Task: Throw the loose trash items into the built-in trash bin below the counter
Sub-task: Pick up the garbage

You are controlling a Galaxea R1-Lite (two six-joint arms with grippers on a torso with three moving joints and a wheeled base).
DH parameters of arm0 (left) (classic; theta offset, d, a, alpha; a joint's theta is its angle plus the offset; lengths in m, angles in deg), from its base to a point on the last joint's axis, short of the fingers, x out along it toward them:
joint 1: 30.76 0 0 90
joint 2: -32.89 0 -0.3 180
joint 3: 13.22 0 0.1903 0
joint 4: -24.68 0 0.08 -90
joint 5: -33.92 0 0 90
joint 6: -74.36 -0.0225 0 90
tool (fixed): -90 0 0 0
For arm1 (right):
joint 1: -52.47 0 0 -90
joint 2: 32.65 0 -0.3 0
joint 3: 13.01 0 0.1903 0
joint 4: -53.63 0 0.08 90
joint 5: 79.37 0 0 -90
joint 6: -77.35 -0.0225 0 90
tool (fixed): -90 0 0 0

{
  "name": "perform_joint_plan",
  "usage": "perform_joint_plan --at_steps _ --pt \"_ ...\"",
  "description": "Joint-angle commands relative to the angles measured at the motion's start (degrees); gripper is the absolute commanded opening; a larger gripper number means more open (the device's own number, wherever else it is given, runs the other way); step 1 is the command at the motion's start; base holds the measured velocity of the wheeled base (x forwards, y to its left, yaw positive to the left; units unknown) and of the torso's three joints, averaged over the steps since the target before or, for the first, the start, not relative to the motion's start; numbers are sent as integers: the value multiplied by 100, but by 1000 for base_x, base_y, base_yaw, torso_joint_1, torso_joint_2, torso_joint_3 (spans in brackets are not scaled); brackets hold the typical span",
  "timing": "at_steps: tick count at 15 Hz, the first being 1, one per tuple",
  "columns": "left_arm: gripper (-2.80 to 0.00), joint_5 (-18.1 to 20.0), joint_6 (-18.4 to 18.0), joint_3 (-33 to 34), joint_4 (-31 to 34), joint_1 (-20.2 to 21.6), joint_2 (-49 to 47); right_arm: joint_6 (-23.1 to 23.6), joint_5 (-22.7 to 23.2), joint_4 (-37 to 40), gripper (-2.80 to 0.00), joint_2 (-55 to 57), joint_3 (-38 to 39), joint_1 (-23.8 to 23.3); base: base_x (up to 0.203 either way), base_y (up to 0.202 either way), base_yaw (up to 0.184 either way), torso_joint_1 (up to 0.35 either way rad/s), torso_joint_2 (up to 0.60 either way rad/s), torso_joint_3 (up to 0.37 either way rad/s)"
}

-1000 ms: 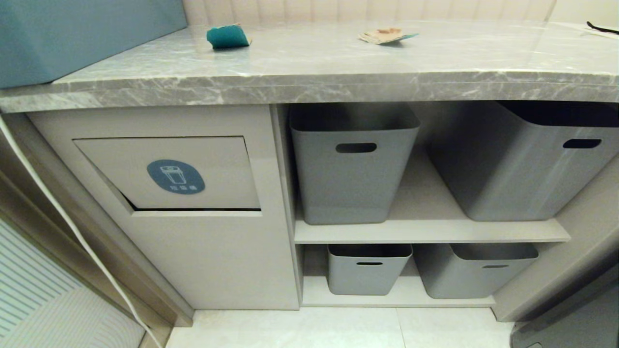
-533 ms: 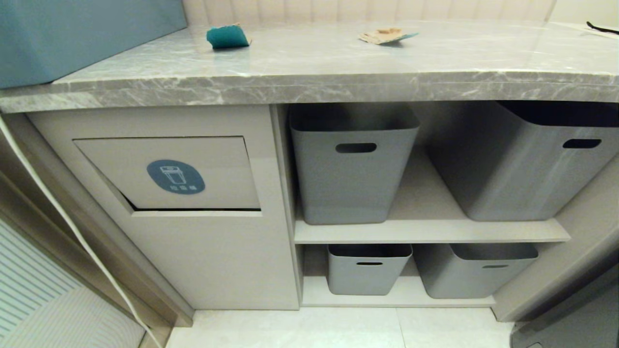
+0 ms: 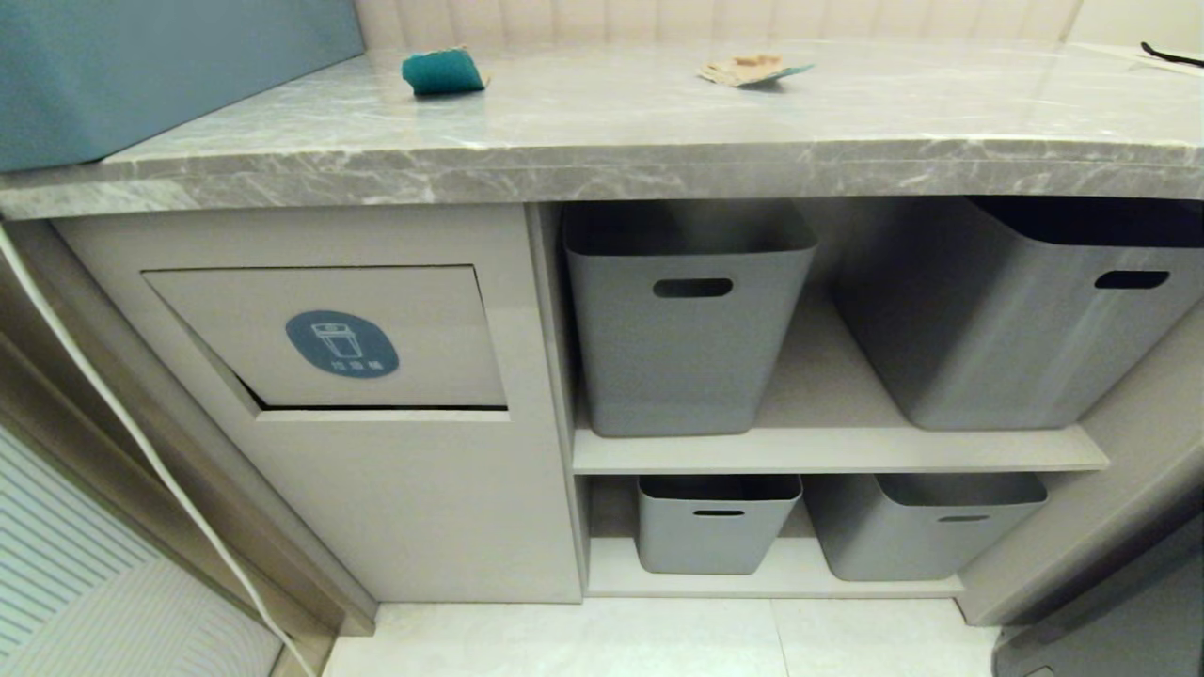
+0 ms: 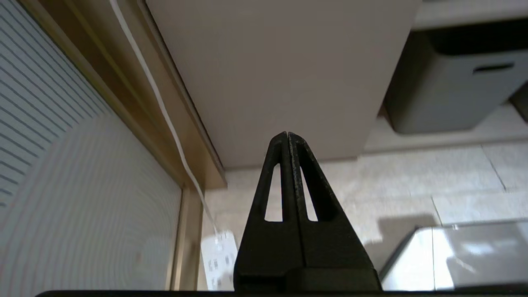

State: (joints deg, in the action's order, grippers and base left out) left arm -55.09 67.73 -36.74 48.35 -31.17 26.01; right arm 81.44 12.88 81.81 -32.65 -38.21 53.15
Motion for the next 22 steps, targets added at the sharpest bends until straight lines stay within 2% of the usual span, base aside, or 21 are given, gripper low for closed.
perform_joint_plan --at_steps 1,5,16,22 --pt "-280 -7 8 10 0 36 740 3 3 2 -280 -9 0 2 0 0 0 0 0 0" --pt "-280 -28 147 16 5 50 687 3 3 7 -280 -2 0 2 0 0 0 0 0 0" --pt "-280 -37 170 16 5 50 687 -4 3 2 -280 -8 0 2 0 0 0 0 0 0" --pt "-280 -28 139 16 -9 50 687 276 47 2 -280 -9 8 2 0 0 0 23 -93 -73"
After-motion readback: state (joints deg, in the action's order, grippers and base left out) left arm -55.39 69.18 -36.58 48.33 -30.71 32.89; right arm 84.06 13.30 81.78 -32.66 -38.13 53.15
